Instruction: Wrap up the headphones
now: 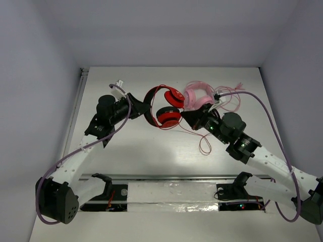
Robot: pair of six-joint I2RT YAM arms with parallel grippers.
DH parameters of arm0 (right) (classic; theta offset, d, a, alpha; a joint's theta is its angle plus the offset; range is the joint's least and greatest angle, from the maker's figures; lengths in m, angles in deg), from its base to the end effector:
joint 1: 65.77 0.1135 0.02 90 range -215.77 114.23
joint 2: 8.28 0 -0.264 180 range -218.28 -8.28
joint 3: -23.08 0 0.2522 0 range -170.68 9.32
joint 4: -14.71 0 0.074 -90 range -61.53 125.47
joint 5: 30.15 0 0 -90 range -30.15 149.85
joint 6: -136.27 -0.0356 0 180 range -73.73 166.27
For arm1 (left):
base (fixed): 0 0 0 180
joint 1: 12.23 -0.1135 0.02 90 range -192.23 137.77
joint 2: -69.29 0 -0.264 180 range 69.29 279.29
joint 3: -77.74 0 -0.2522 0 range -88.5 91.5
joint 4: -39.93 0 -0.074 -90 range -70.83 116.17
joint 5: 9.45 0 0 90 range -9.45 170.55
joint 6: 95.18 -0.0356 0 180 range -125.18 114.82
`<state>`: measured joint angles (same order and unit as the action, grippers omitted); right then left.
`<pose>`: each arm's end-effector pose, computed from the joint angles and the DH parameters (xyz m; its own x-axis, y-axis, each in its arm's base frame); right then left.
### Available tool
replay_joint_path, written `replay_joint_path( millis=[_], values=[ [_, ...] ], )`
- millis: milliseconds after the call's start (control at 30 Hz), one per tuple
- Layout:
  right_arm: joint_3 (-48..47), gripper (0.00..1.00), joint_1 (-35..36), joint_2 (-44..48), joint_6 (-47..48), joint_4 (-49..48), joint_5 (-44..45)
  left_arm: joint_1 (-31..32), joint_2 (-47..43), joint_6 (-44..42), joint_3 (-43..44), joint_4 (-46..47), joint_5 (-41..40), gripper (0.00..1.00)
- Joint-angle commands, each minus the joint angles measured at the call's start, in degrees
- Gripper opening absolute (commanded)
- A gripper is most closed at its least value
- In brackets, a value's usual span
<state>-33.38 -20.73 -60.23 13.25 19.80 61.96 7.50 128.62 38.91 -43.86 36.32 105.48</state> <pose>0.1552 0.1535 0.3401 -0.3772 0.3930 -0.8386 -0.5672 0.6178 0.5446 0.2241 -0.0963 0.3281 -0.5417 -0.4760 -0.6928 0.4521 0.5298 -0.7176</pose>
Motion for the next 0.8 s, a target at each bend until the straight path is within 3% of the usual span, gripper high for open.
replay_joint_path(
  millis=[0, 133, 267, 467, 600, 767],
  values=[
    [-0.7, 0.0, -0.2, -0.8, 0.5, -4.2, 7.7, 0.5, -0.4, 4.1, 1.5, 6.9, 9.3, 0.0],
    [0.7, 0.01, -0.2, -3.1, 0.1, -12.4, 8.3, 2.1, 1.7, 0.8, 0.5, 4.3, 12.1, 0.0],
    [1.2, 0.06, -0.2, -5.2, -0.5, -14.6, 5.9, 3.6, 3.1, -2.0, -0.3, 2.9, 12.3, 0.0],
    [1.4, 0.26, -0.2, -5.9, -1.3, -13.0, -0.6, 3.6, 4.7, -3.3, -0.2, 3.5, 13.2, 0.0],
    [1.6, 0.47, -0.2, -5.1, -2.5, -9.3, -1.7, 3.6, 4.7, -2.3, 0.4, 1.8, 9.9, 0.0],
    [2.0, 0.55, -0.2, -2.4, -3.4, -2.8, -1.8, 3.6, 3.8, -2.3, 2.1, -1.8, 3.9, 0.0]
  ],
)
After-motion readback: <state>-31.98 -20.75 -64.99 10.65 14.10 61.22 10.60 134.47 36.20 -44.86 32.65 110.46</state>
